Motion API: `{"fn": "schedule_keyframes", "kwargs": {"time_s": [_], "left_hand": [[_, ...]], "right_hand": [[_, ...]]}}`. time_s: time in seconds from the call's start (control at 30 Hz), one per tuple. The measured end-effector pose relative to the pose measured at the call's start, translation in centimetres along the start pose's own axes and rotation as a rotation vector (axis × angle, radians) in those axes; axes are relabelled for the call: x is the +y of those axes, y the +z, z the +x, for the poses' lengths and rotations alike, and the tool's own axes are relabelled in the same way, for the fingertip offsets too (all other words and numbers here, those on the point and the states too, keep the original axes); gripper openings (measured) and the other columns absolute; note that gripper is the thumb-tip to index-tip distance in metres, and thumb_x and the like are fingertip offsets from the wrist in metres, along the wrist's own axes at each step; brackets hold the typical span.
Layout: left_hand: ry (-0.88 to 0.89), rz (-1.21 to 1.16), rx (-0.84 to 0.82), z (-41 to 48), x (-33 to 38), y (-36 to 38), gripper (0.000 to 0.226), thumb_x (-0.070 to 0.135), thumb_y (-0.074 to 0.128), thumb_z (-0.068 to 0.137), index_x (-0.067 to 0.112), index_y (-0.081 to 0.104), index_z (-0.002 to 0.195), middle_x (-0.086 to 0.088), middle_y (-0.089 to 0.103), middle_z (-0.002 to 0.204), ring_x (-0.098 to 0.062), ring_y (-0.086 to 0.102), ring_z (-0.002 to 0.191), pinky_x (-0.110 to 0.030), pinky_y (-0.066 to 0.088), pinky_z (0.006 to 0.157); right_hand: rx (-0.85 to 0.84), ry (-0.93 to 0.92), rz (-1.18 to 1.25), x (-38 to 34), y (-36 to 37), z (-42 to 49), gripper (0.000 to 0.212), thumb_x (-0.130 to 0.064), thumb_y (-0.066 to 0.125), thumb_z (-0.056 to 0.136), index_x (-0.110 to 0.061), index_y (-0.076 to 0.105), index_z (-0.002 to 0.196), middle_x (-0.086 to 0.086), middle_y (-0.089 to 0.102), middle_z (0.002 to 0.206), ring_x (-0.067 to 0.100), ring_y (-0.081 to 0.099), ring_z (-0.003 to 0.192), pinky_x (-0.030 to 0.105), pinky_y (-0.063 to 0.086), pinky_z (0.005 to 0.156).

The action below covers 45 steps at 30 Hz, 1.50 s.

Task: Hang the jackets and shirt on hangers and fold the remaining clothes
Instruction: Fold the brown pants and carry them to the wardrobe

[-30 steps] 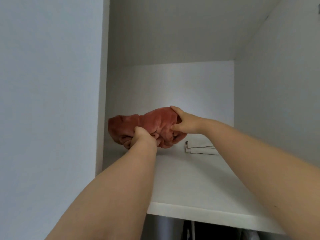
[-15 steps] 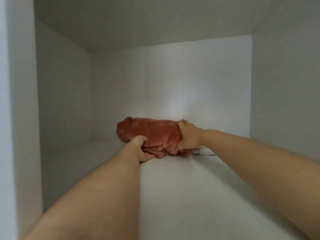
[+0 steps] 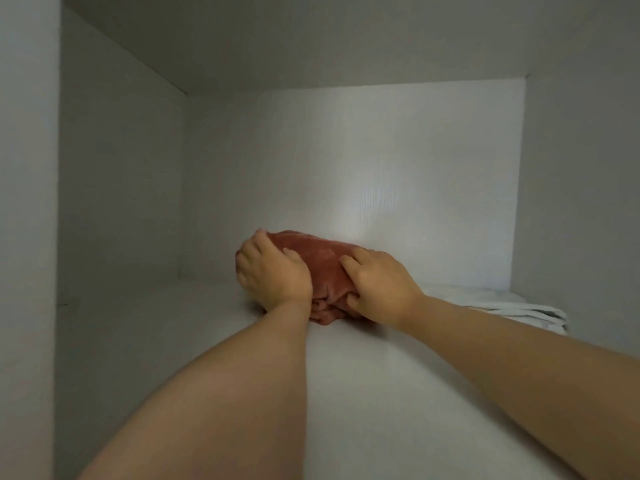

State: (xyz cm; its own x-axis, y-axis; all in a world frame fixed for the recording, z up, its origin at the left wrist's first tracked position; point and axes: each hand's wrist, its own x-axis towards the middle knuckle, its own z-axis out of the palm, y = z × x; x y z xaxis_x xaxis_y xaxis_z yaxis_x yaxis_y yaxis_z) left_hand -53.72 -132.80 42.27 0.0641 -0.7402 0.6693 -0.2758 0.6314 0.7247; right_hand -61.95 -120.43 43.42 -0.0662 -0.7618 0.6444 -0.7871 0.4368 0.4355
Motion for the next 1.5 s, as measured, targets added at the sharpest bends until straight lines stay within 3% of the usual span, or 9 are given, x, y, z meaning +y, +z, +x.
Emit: {"fn": "schedule_keyframes", "kwargs": {"time_s": [0.07,0.2,0.3,0.4,0.57,0.63,0.73,0.8,1.5], "left_hand": [[0.148,0.104,-0.228,-0.6,0.6,1.0,0.05,0.03,0.038,0.099,0.025,0.029,0.148,0.0,0.023,0.156,-0.025,0.015,0.144,-0.048,0.014,0.114],[-0.027,0.202,-0.693,0.5,-1.5,3.6,0.053,0.044,0.012,0.102,0.03,0.006,0.153,0.01,-0.001,0.16,-0.019,-0.008,0.147,-0.051,-0.003,0.117],[-0.152,0.212,-0.691,1.7,-2.8,4.1,0.055,0.043,0.014,0.102,0.023,0.009,0.153,0.003,0.005,0.161,-0.024,-0.001,0.148,-0.044,0.003,0.119],[-0.072,0.166,-0.562,1.5,-2.1,2.7,0.05,0.039,0.023,0.101,0.017,0.04,0.143,-0.007,0.04,0.148,-0.029,0.03,0.138,-0.038,0.025,0.112],[0.091,0.123,-0.254,0.5,-0.7,0.1,0.04,0.028,0.033,0.096,0.009,0.068,0.096,-0.012,0.067,0.104,-0.028,0.056,0.093,-0.032,0.04,0.073],[0.313,0.135,-0.152,0.3,-0.2,0.2,0.041,0.027,0.034,0.094,0.015,0.062,0.121,-0.009,0.061,0.124,-0.026,0.049,0.113,-0.035,0.038,0.09],[0.398,0.237,-0.495,0.0,-0.8,1.5,0.052,0.035,0.027,0.101,0.03,0.018,0.152,0.001,0.015,0.159,-0.022,0.013,0.145,-0.046,0.012,0.116],[0.297,0.293,-0.69,0.0,-1.5,1.9,0.052,0.041,0.02,0.102,0.033,0.007,0.152,0.005,0.003,0.161,-0.021,0.003,0.147,-0.051,0.003,0.117],[0.527,0.68,-0.392,0.1,4.5,-6.1,0.067,0.04,0.034,0.099,0.018,0.0,0.152,-0.009,-0.003,0.16,-0.031,-0.003,0.147,-0.053,0.01,0.115]], "right_hand": [[0.059,-0.057,-0.036,0.3,0.1,0.0,0.046,-0.042,0.044,0.069,-0.009,0.065,0.093,0.01,0.06,0.091,0.03,0.056,0.081,0.036,0.046,0.07],[-0.216,0.01,-0.021,2.1,0.3,-1.2,0.047,-0.035,0.052,0.079,-0.01,0.054,0.118,0.011,0.059,0.111,0.032,0.056,0.103,0.037,0.043,0.087],[-0.27,0.09,0.007,4.2,0.4,-2.4,0.035,-0.032,0.042,0.087,-0.009,0.052,0.113,0.014,0.063,0.105,0.034,0.062,0.091,0.034,0.044,0.071],[0.02,0.011,0.069,4.5,0.1,-1.7,0.033,-0.026,0.032,0.07,-0.006,0.058,0.074,0.015,0.062,0.071,0.034,0.058,0.06,0.033,0.044,0.056],[0.249,0.213,0.229,2.9,-0.7,0.1,0.06,-0.026,0.03,0.079,-0.006,0.052,0.131,0.019,0.048,0.139,0.035,0.043,0.127,0.048,0.033,0.106],[-0.027,0.166,0.187,2.6,0.6,-0.3,0.064,-0.04,0.025,0.091,-0.017,0.023,0.151,0.011,0.019,0.158,0.027,0.019,0.144,0.048,0.015,0.117],[-0.448,0.202,0.201,3.3,2.0,-1.5,0.071,-0.049,0.037,0.096,-0.028,-0.002,0.152,-0.001,-0.004,0.161,0.016,0.001,0.148,0.046,0.006,0.118],[-0.38,0.212,0.235,3.7,1.5,-1.5,0.07,-0.048,0.039,0.096,-0.028,0.003,0.153,-0.002,0.001,0.161,0.016,0.004,0.147,0.045,0.005,0.118],[-0.319,0.225,-0.061,1.6,-7.0,0.7,0.06,-0.042,0.025,0.102,-0.016,0.006,0.152,0.011,0.001,0.16,0.027,0.007,0.146,0.046,0.009,0.118]]}}
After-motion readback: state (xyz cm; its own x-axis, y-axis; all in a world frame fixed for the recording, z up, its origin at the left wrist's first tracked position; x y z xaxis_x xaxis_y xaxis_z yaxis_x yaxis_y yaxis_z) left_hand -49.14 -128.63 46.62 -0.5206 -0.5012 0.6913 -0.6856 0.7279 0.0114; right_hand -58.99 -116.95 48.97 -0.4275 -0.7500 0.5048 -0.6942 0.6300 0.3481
